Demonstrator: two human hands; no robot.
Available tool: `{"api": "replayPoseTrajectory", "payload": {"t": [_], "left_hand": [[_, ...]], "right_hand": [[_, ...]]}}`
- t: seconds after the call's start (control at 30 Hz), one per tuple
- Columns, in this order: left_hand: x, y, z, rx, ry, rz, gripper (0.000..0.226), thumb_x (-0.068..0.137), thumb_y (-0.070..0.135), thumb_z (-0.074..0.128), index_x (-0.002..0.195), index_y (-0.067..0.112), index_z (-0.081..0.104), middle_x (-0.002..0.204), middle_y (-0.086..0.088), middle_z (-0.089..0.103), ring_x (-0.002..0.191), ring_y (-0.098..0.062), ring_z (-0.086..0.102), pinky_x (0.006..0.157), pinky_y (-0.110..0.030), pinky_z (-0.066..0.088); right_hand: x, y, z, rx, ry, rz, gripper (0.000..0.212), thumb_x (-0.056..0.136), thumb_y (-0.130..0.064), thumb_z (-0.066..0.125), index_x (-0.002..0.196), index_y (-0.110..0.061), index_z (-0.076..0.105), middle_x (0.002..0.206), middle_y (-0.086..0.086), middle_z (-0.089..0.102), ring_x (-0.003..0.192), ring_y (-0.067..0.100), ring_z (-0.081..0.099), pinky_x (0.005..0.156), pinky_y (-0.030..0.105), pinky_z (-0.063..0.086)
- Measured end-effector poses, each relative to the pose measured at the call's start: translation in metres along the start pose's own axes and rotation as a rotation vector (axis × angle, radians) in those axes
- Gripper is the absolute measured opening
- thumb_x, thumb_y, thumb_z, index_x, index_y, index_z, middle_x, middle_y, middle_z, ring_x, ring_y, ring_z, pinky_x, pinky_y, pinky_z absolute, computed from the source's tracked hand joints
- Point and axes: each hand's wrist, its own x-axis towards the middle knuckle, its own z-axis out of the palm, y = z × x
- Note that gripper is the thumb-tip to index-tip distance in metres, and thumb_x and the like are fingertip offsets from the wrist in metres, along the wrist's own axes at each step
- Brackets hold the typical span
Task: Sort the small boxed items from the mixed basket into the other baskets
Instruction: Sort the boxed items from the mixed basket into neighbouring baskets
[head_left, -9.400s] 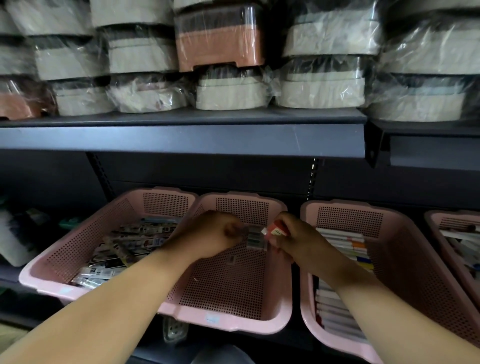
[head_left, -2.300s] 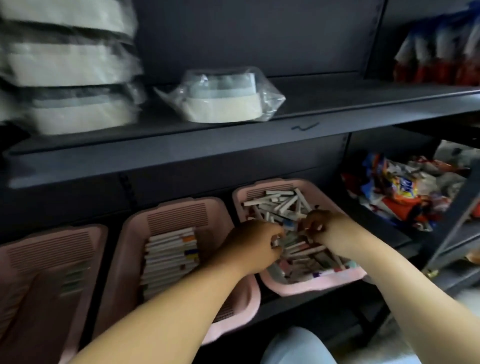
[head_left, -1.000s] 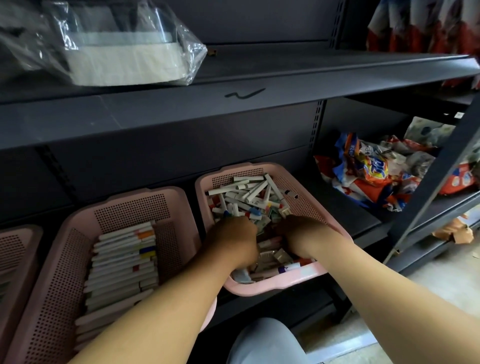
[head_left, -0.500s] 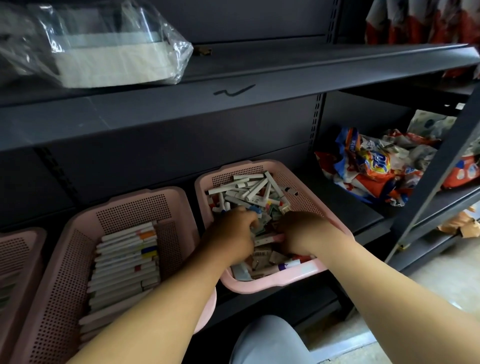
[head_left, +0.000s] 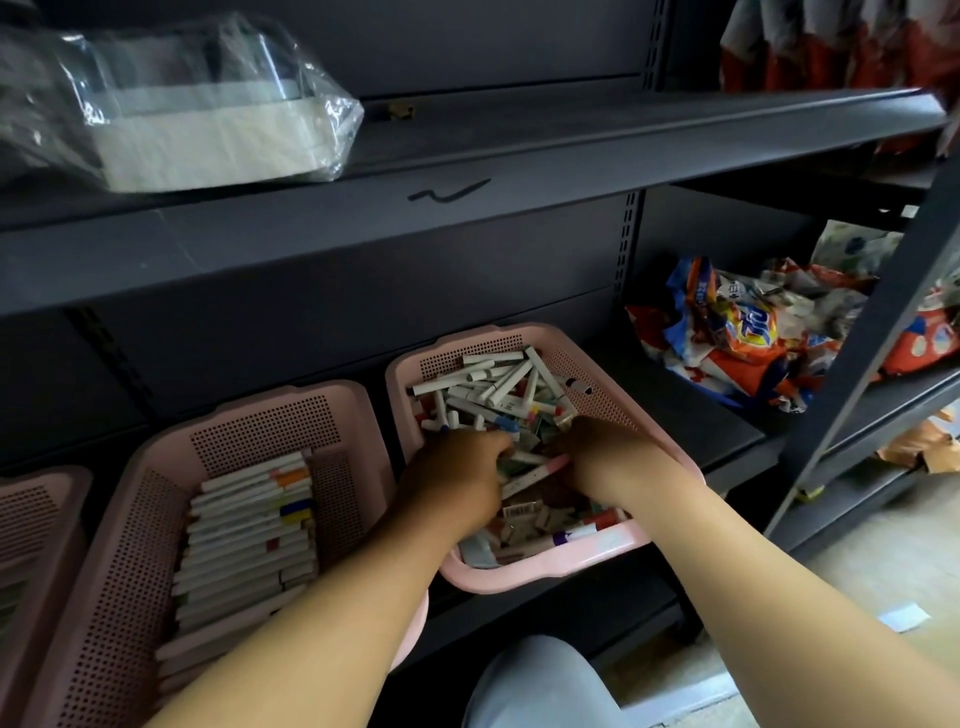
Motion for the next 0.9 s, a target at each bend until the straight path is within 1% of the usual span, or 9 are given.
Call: {"api": "replayPoseTrajectory", "payload": {"t": [0.07,0.13,0.27,0.37,0.43,0.57,0.67,0.8,0.9], "left_hand": [[-0.001,-0.004,0.0,-0.087,0.077,0.016,0.04,0.098,0.017,0.061,0.131,0.039,0.064,0.125,0.005,0.069,0.11,-0.019,0.065,0.087,-0.029,0.054],[0.0,-0.006,0.001,-0.18,0.119,0.018,0.035,0.097,0.022,0.065,0.127,0.04,0.066,0.12,0.009,0.07,0.107,-0.013,0.066,0.085,-0.026,0.053],[0.004,-0.011,0.002,-0.362,0.159,0.017,0.025,0.094,0.024,0.07,0.114,0.04,0.07,0.111,0.019,0.071,0.102,-0.002,0.065,0.081,-0.018,0.05],[0.004,-0.014,-0.004,-0.481,0.172,0.021,0.022,0.093,0.02,0.074,0.108,0.036,0.073,0.106,0.019,0.071,0.099,0.002,0.065,0.08,-0.011,0.046],[0.001,-0.014,-0.01,-0.573,0.17,0.016,0.024,0.092,0.017,0.075,0.103,0.038,0.072,0.104,0.018,0.072,0.097,0.001,0.067,0.08,-0.014,0.05],[-0.008,-0.015,-0.024,-0.678,0.137,0.024,0.028,0.092,0.01,0.074,0.096,0.038,0.07,0.101,0.013,0.072,0.093,-0.003,0.069,0.076,-0.017,0.054],[-0.017,-0.021,-0.039,-0.737,0.15,0.042,0.03,0.092,0.005,0.073,0.096,0.035,0.071,0.099,0.009,0.073,0.089,-0.003,0.069,0.078,-0.017,0.055],[-0.033,-0.036,-0.065,-0.791,0.186,0.077,0.031,0.09,0.0,0.073,0.1,0.029,0.074,0.1,0.003,0.074,0.092,-0.006,0.07,0.08,-0.019,0.054],[-0.046,-0.053,-0.083,-0.899,0.201,0.093,0.03,0.09,-0.004,0.072,0.1,0.024,0.073,0.094,0.004,0.075,0.089,-0.006,0.07,0.08,-0.02,0.054]], "right_hand": [[0.001,-0.004,-0.002,-0.041,0.045,-0.028,0.016,0.098,-0.037,0.059,0.107,-0.026,0.053,0.093,-0.007,0.057,0.09,0.013,0.06,0.084,0.031,0.051],[-0.002,-0.008,-0.007,-0.125,0.074,-0.101,0.025,0.097,-0.043,0.057,0.116,-0.028,0.058,0.097,-0.012,0.057,0.087,0.008,0.057,0.075,0.025,0.046],[-0.014,-0.013,-0.019,-0.263,0.087,-0.261,0.026,0.099,-0.041,0.054,0.123,-0.038,0.063,0.129,-0.007,0.054,0.111,0.014,0.053,0.091,0.027,0.039],[-0.015,-0.014,-0.023,-0.159,0.116,-0.282,0.018,0.099,-0.042,0.053,0.112,-0.044,0.066,0.115,-0.011,0.056,0.094,0.007,0.053,0.078,0.024,0.039],[-0.016,-0.014,-0.026,-0.044,0.139,-0.271,0.015,0.098,-0.047,0.054,0.099,-0.042,0.068,0.101,-0.014,0.057,0.085,0.006,0.056,0.072,0.025,0.044],[-0.023,-0.02,-0.034,0.113,0.198,-0.28,0.02,0.095,-0.051,0.058,0.086,-0.036,0.067,0.093,-0.01,0.061,0.08,0.012,0.062,0.075,0.032,0.054],[-0.031,-0.033,-0.04,0.212,0.18,-0.329,0.014,0.098,-0.037,0.06,0.083,-0.039,0.061,0.088,-0.02,0.06,0.079,0.001,0.059,0.075,0.017,0.048],[-0.025,-0.059,-0.031,0.24,0.09,-0.271,0.014,0.089,-0.048,0.066,0.088,-0.035,0.07,0.096,-0.005,0.07,0.093,0.019,0.066,0.086,0.035,0.053],[-0.024,-0.077,-0.013,0.416,0.045,-0.272,0.034,0.075,-0.063,0.069,0.095,-0.036,0.075,0.092,-0.005,0.075,0.087,0.02,0.07,0.083,0.04,0.058]]}}
